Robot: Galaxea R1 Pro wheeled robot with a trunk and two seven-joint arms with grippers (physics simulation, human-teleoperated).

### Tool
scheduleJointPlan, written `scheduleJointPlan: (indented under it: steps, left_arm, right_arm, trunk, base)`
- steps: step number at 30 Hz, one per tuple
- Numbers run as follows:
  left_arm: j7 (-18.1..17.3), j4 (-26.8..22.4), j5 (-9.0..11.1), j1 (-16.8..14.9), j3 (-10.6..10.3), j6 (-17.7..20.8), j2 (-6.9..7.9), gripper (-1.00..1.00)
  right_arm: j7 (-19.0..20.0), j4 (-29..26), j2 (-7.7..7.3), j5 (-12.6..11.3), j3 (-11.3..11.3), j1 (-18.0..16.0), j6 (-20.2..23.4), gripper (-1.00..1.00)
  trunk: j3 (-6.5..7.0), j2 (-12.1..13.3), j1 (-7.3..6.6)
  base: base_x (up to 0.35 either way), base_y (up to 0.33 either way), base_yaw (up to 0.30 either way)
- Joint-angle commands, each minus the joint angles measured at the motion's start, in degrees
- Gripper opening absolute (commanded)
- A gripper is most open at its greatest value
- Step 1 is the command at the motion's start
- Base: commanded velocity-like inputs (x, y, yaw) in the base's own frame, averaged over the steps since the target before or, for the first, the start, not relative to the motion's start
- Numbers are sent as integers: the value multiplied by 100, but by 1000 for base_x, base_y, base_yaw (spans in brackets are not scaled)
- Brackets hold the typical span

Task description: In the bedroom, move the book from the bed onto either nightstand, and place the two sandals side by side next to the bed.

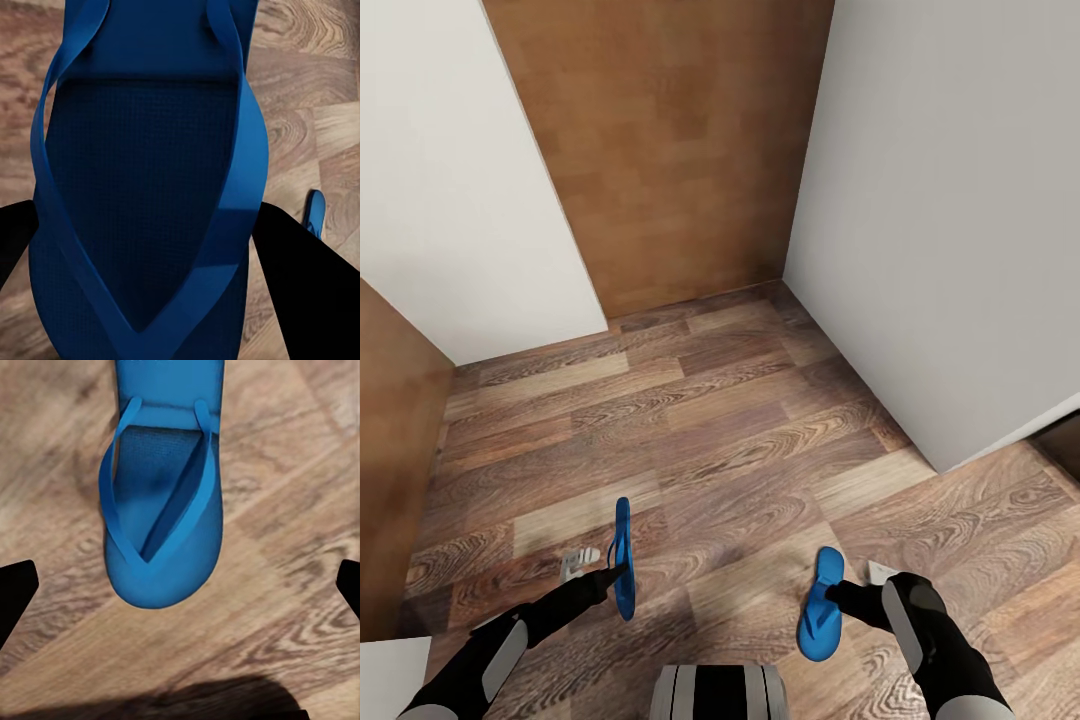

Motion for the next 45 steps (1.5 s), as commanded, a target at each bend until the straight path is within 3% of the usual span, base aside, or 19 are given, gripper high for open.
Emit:
scheduleJointPlan:
  steps: [1,11,29,45]
  left_arm:
    - [-23,1,48,-2,8,59,0,-100]
    - [-18,4,48,-2,7,59,-5,-100]
    - [-31,1,56,-2,8,59,-1,-100]
    - [-32,1,57,-2,8,59,-6,-100]
  right_arm:
    - [-13,-4,2,-36,-12,-3,23,100]
    - [-12,12,12,2,7,-4,-34,100]
    - [-13,-5,9,60,34,-3,-1154,100]
    - [-13,-196,47,55,70,-7,-1220,100]
  trunk:
    - [-4,-1,-1]
    - [-4,-1,-1]
    - [-4,-1,-1]
    - [-4,-1,-1]
  base:
    - [0,0,0]
    - [0,0,0]
    - [0,0,0]
    - [0,0,0]
